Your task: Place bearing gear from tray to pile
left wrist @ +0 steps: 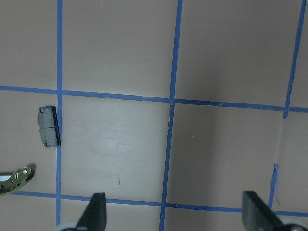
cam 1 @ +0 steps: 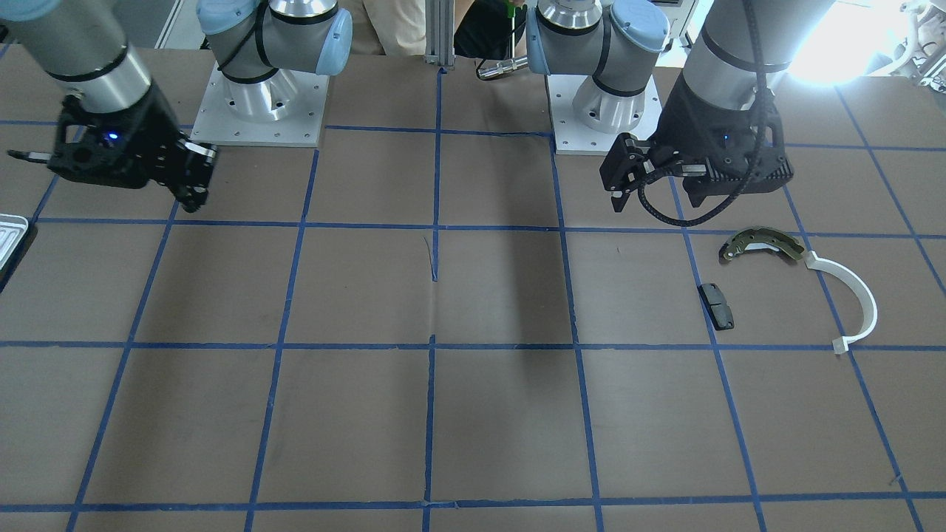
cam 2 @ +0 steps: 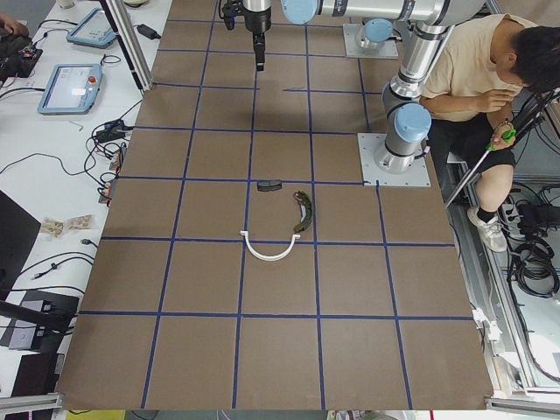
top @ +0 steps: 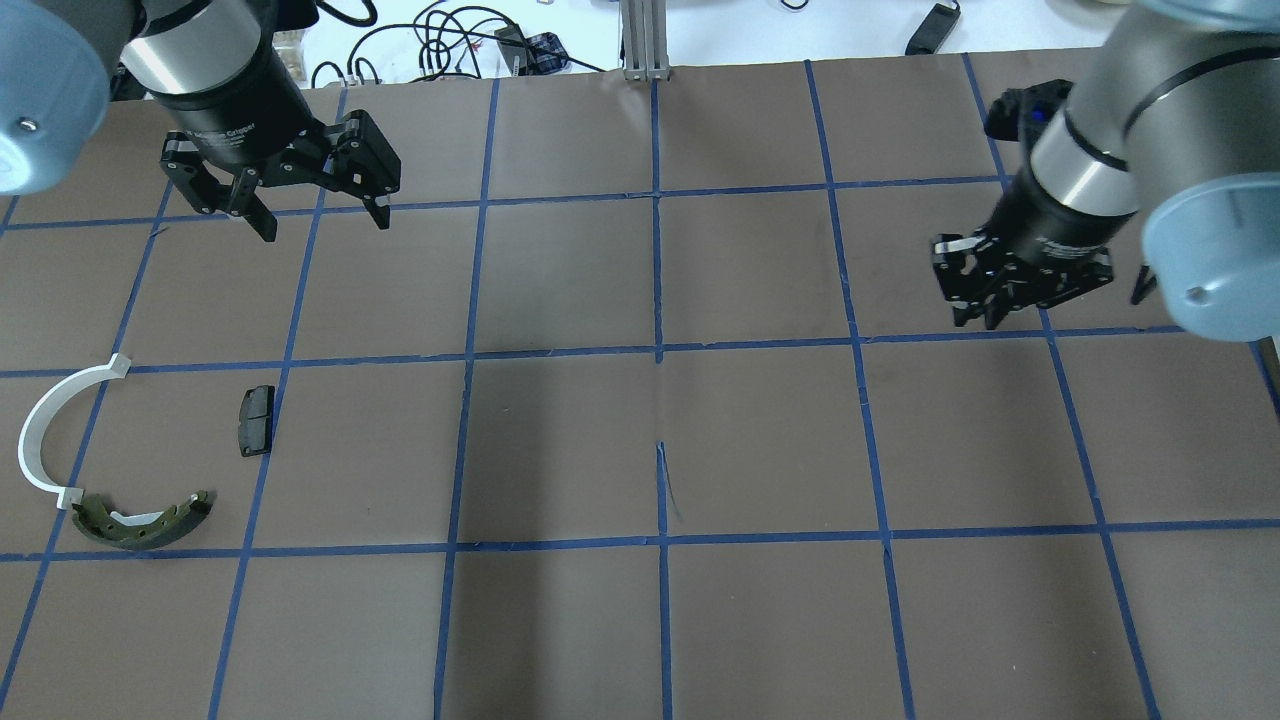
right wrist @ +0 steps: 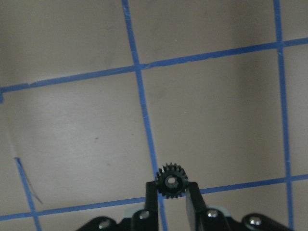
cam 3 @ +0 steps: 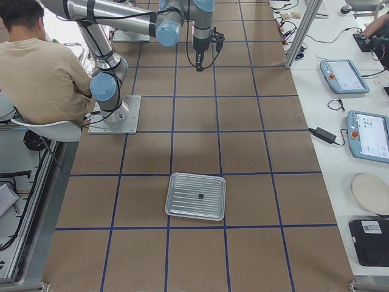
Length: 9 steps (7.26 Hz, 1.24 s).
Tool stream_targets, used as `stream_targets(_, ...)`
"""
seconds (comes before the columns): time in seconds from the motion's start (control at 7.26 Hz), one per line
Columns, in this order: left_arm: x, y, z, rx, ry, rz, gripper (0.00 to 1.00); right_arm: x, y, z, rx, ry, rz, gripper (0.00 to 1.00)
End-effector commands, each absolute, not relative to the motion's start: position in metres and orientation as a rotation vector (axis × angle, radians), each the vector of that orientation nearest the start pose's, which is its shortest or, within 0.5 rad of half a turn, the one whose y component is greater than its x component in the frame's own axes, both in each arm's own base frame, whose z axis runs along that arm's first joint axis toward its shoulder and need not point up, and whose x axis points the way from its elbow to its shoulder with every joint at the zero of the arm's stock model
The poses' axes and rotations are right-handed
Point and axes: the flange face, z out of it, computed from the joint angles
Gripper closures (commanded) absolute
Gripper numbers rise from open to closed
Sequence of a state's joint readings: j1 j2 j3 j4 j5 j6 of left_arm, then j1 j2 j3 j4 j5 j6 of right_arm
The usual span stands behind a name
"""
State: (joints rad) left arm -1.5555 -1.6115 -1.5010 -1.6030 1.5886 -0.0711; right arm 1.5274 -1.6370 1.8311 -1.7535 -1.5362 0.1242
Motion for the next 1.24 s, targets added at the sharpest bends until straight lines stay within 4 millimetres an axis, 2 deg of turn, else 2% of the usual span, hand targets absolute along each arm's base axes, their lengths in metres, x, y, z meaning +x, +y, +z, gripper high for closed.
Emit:
stream_targets(0.0,-0.124,-0.51,0.498,-0.134,3.119,0.006,0.0,0.23,-0.472,0.367,0.331,3.053,-0.057,0.86)
stream_targets(0.14,-0.124,-0.51,0.497,-0.134,3.119,0.009,0.0,0.275,-0.477,0.34,0.332,3.031,-0.103,0.83)
stream_targets(0.28,-0.124,-0.51,0.498,-0.134,3.119,0.006,0.0,0.307,-0.482,0.321,0.373,3.013,-0.118,0.83)
stream_targets(0.41,-0.124,-0.51,0.498,-0.134,3.119,0.006,0.0,0.332,-0.484,0.308,0.332,3.04,-0.105,0.83)
stream_targets(0.55,-0.123,-0.506,0.499,-0.132,3.117,0.004,0.0,0.342,-0.484,0.302,0.361,3.032,-0.077,0.79)
stream_targets(0.83,-0.123,-0.505,0.503,-0.132,3.116,-0.006,0.0,0.345,-0.485,0.293,0.375,3.029,-0.051,0.73)
stream_targets(0.96,-0.123,-0.513,0.496,-0.134,3.117,0.001,0.0,0.347,-0.485,0.291,0.372,3.014,-0.032,0.61)
stream_targets(1.1,-0.123,-0.515,0.487,-0.131,3.117,0.03,0.0,0.347,-0.486,0.29,0.371,3.018,-0.032,0.07)
